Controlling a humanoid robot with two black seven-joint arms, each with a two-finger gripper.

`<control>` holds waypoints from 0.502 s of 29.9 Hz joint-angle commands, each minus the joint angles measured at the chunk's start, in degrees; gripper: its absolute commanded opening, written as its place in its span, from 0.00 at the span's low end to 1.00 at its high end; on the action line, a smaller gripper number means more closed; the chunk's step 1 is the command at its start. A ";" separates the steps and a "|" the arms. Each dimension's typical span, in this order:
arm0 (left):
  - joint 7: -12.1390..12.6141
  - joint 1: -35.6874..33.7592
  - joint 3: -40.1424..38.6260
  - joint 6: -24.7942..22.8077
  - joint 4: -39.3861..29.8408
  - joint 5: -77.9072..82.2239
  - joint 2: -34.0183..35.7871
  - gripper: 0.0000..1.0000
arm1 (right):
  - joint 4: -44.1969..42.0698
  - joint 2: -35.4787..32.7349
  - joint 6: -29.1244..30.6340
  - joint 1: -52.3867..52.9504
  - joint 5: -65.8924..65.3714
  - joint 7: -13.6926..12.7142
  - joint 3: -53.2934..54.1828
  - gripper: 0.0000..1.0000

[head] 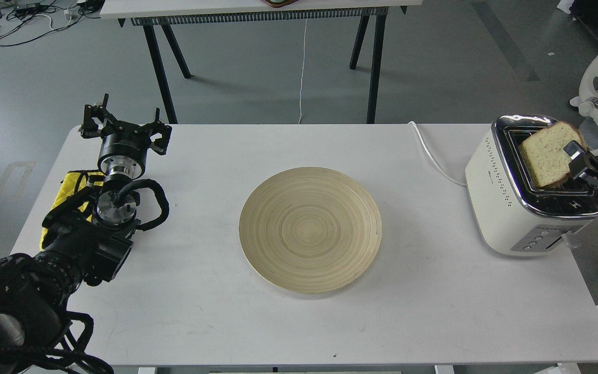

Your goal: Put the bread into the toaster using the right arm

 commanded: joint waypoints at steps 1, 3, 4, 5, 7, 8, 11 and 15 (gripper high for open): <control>0.00 0.00 0.00 0.00 0.01 0.00 0.00 1.00 | -0.19 0.68 -0.01 0.87 0.08 -0.03 -0.02 0.67; 0.00 0.00 0.00 0.00 0.01 0.00 0.00 1.00 | -0.10 0.77 -0.01 1.22 0.25 -0.03 -0.11 0.77; 0.00 0.00 0.00 0.00 0.01 0.00 0.00 1.00 | 0.07 0.68 -0.01 1.40 0.51 -0.03 -0.02 0.83; 0.00 0.00 0.00 0.00 0.01 0.00 0.00 1.00 | 0.33 0.68 -0.01 1.48 0.69 0.06 0.06 0.88; 0.00 0.00 0.00 0.00 0.01 0.00 0.00 1.00 | 0.69 0.51 -0.01 1.83 0.78 0.06 0.24 0.98; 0.00 0.00 0.00 0.00 0.01 0.00 0.00 1.00 | 0.95 0.16 -0.01 2.19 0.78 0.06 0.15 0.98; 0.00 0.00 0.00 0.00 0.01 0.00 0.00 1.00 | 2.53 -1.68 -0.01 2.72 0.87 0.06 0.41 0.98; 0.00 0.00 0.00 0.00 0.01 0.00 0.00 1.00 | 9.80 -5.72 -0.01 3.77 1.57 -0.12 2.34 0.98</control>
